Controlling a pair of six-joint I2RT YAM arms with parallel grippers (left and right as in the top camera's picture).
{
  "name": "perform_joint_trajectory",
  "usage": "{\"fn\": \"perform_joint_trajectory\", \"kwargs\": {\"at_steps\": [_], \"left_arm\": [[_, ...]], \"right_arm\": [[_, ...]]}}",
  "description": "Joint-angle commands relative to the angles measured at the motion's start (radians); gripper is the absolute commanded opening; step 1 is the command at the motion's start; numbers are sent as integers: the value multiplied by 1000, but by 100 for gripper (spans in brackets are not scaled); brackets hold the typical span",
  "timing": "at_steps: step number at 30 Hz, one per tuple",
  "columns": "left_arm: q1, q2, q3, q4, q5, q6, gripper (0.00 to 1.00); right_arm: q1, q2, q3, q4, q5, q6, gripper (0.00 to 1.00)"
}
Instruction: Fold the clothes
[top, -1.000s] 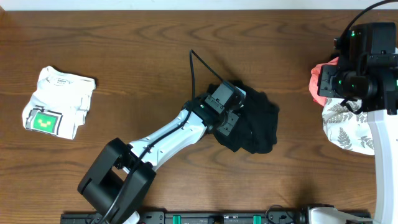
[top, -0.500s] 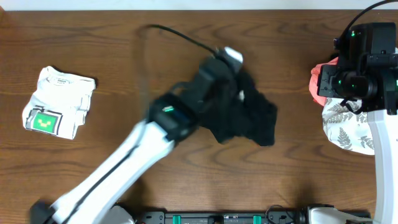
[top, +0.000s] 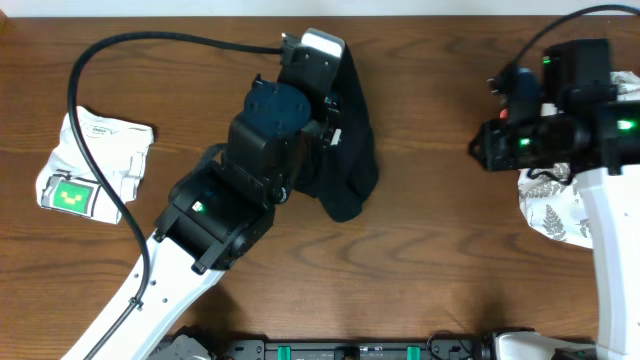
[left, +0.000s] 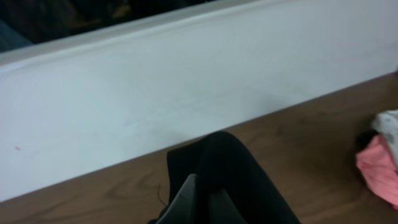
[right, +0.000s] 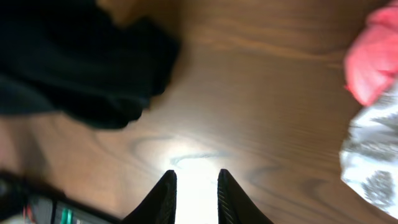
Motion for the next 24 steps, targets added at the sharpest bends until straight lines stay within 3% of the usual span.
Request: {"fn": "perform_joint_trajectory", "kwargs": {"at_steps": [1, 6, 14, 24], "left_arm": [[8, -14, 7, 37, -47, 32, 6], [8, -30, 23, 71, -47, 61, 6], [11, -37, 84, 113, -114, 127, 6], [17, -37, 109, 144, -140, 174, 6]], "right_arm": [[80, 9, -67, 17, -60, -99, 23], [192, 9, -216, 154, -63, -97, 27], [336, 9, -452, 531, -135, 48, 33], [460, 9, -604, 865, -55, 179, 38]]}}
